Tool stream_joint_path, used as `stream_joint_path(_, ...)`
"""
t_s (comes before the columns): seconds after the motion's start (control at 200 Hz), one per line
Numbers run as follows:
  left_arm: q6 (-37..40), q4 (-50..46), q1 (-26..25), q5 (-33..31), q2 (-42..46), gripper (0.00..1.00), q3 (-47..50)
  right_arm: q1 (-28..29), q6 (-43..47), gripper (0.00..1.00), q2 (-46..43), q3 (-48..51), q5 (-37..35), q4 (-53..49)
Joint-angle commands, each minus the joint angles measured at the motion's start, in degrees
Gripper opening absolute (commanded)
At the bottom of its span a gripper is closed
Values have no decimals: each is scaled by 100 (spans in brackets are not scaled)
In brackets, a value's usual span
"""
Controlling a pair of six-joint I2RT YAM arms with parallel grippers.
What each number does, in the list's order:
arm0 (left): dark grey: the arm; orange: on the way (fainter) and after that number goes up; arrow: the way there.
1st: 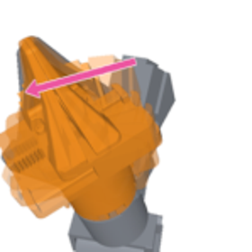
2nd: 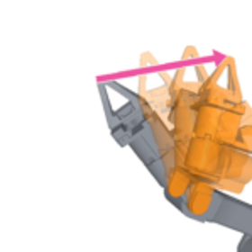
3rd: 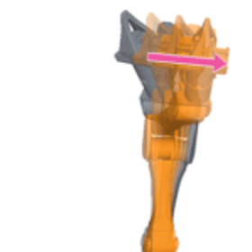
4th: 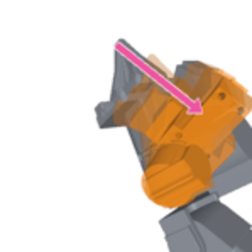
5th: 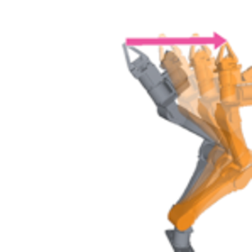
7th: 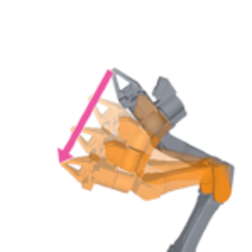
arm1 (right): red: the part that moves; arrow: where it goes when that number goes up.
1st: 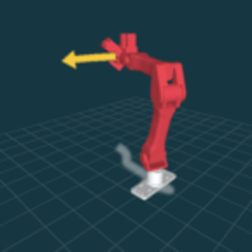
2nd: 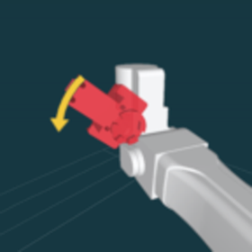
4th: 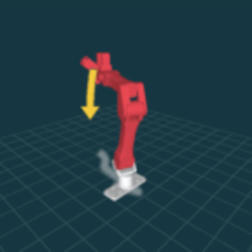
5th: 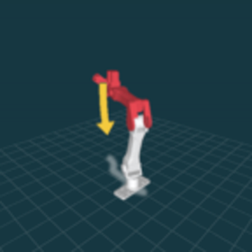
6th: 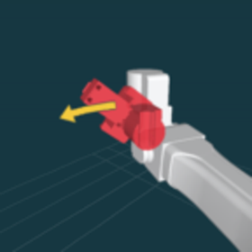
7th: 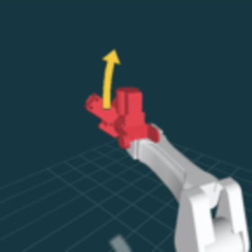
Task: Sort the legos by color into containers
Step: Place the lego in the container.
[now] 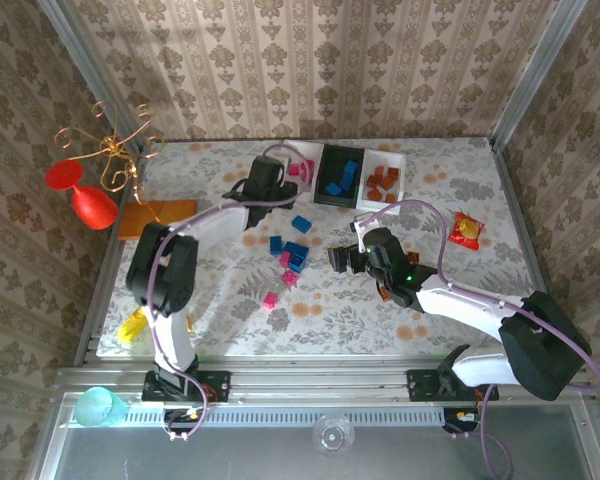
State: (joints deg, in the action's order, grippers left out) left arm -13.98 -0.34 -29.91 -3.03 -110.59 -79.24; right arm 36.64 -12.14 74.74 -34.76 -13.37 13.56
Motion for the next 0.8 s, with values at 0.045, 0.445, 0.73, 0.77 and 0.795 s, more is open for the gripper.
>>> stream_joint_path(0.045, 249, -585, 201, 35, -1196, 39, -1704, 7, -67, 100, -147, -110, -52, 17)
stream_joint_path(0.445, 213, -391, 335, 110, -411, 77, -999, 1, -40, 100, -329, -74, -71, -25)
stream_joint_path(0.73, 29, -1096, 883, 908, -1302, 77, -2011, 9, -57, 100, -126, -141, -55, -38)
stream_joint_path(0.77, -53, -1119, 921, 1035, -1461, 76, -2194, 4, -54, 100, -118, -145, -71, -42)
stream_joint_path(0.795, -101, -1153, 941, 1114, -1566, 76, -2306, 5, -60, 100, -101, -145, -74, -42)
